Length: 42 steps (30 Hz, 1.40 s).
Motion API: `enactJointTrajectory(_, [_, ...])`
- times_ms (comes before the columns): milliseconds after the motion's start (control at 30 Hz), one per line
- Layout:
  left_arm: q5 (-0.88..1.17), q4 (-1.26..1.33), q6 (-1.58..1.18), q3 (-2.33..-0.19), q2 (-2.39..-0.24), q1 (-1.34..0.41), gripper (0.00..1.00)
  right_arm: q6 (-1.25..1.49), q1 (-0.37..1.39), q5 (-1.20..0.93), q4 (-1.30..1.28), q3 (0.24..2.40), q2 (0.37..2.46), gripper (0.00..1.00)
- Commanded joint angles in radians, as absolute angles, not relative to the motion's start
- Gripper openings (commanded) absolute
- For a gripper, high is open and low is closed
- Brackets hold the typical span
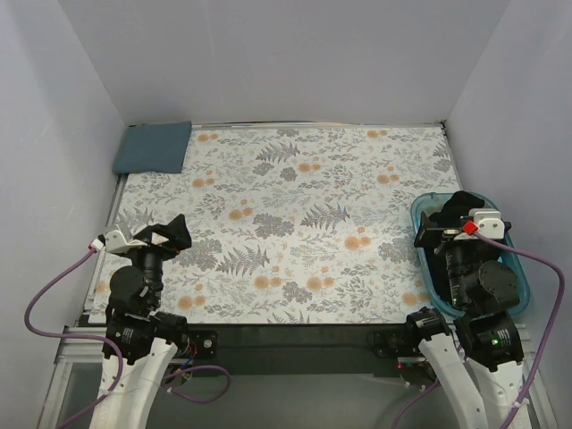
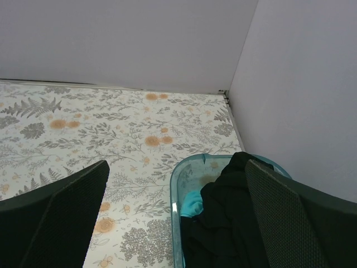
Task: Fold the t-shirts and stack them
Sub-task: Grab the tshirt from the pile
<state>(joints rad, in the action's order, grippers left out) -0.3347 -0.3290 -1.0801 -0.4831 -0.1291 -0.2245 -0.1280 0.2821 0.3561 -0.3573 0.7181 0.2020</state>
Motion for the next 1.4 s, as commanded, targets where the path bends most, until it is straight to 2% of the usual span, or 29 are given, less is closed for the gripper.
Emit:
enactJointTrajectory(0, [-0.351,-0.334,-1.078,-0.488,-0.133,-0.221,0.98,-0.11,0.285,0.365,-0.314,0.713,0.224,0.98])
enactJointTrajectory(300, [-0.364,-0.426,-1.155,-0.531,-0.216,-0.221,0.98,-0.133,0.285,0.357,-0.363,0.752,0.339,0.98])
enactJointTrajectory(633, [-0.316,-0.451,-1.163,-0.52,-0.149,-0.222,0.98,0.034,0.282,0.731,-0.494,0.853,0.767,0.98])
enactJointTrajectory(733, [-0.319,-0.445,-1.157,-0.514,-0.129,-0.222,0.98,0.04,0.232,0.808,-0.494,0.867,0.902,0.98])
enactJointTrajectory(1000, [-0.327,-0.436,-1.154,-0.5,-0.11,-0.238,0.98,0.152,-0.026,0.68,-0.454,0.914,1.149,0.95])
enactJointTrajectory(1133, [-0.331,-0.436,-1.154,-0.499,-0.107,-0.238,0.98,0.212,-0.153,0.479,-0.436,0.931,1.259,0.92])
enactJointTrajectory(1367, [-0.328,-0.434,-1.15,-0.499,-0.104,-0.238,0.98,0.264,-0.221,0.393,-0.411,0.896,1.341,0.88])
